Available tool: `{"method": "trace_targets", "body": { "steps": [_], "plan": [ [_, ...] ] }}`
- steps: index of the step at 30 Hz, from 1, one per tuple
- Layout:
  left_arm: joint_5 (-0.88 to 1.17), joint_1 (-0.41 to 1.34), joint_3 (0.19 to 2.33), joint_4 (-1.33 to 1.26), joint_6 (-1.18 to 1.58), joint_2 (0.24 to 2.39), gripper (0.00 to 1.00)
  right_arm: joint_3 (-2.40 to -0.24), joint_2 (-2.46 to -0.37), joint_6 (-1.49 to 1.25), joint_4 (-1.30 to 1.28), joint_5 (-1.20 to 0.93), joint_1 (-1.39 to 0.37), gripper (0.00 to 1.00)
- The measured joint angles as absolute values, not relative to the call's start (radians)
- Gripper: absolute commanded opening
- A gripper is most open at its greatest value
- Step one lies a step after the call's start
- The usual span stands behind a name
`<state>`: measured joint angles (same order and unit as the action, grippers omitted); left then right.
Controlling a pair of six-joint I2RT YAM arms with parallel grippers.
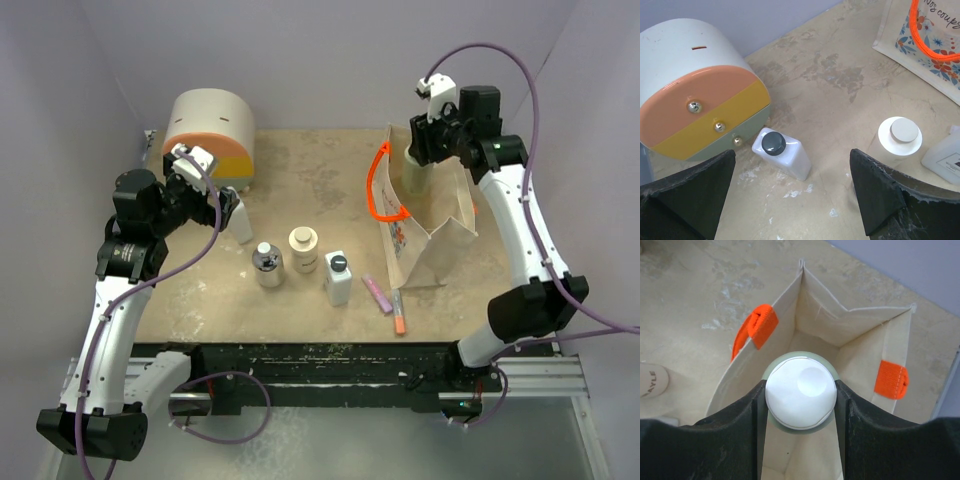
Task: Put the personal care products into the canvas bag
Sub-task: Place the care product in the canvas bag.
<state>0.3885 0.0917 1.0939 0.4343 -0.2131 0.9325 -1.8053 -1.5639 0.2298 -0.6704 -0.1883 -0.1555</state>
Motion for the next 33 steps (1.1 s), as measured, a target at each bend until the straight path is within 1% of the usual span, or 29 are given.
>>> {"method": "trace_targets", "body": {
  "steps": [4,8,12,16,26,33],
  "plan": [
    [0.390,0.092,1.094,0.434,-0.213,0.933,0.99,-1.699,-1.587,0.233,-0.569,-0.217,-0.138,0.00],
    [0.393,0.092,1.094,0.434,-0.213,0.933,0.99,-1.639,-1.631,0.240,-0.472,-0.236,-0.134,0.00],
    [0.394,0.092,1.094,0.433,-0.213,0.933,0.99,-1.533,-1.652,0.255,-0.312,-0.257,-0.134,0.00],
    [0.395,0.092,1.093,0.433,-0.213,0.933,0.99,-1.478,-1.655,0.260,-0.226,-0.260,-0.132,0.00],
    [0.399,0.092,1.090,0.427,-0.212,0.933,0.99,-1.410,-1.703,0.270,-0.032,-0.281,-0.123,0.00],
    [0.402,0.092,1.084,0.427,-0.212,0.931,0.99,-1.366,-1.737,0.274,0.010,-0.281,-0.112,0.00]
  ]
}}
